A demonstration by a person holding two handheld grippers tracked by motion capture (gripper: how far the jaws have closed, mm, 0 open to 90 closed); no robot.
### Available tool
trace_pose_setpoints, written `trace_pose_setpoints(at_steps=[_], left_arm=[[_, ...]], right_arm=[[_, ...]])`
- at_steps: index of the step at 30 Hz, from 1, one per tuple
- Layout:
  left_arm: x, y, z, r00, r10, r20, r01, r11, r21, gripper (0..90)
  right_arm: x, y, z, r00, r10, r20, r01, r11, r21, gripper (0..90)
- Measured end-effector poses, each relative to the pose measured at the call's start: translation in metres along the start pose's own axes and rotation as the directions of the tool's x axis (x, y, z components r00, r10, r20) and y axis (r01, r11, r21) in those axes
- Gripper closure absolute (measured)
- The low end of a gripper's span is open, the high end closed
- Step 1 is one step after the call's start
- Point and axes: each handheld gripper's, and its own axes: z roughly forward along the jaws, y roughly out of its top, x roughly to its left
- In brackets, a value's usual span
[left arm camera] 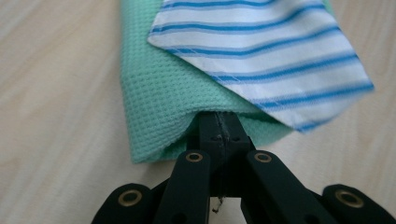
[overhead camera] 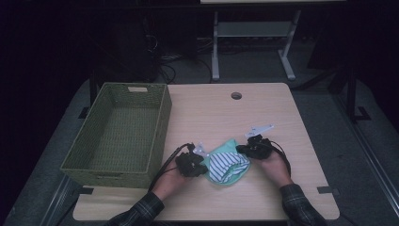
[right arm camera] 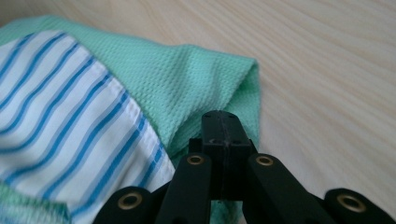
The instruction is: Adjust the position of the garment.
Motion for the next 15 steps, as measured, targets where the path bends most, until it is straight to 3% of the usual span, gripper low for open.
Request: trace_pose_setpoints(at_steps=[7, 15], left_arm=[[0.012, 0.01, 0.006, 0.9998, -0.012, -0.018, 0.013, 0.9999, 0.007, 89.4], [0.024, 0.022, 0.013, 0.999, -0.022, -0.038, 0.023, 0.9997, 0.005, 89.5]], right_arm=[[0.003, -0.012, -0.013, 0.9998, 0.017, -0.01, -0.016, 1.0, 0.012, 89.7], [0.008, -0.024, -0.024, 0.9999, 0.004, -0.015, -0.003, 1.0, 0.024, 89.7]])
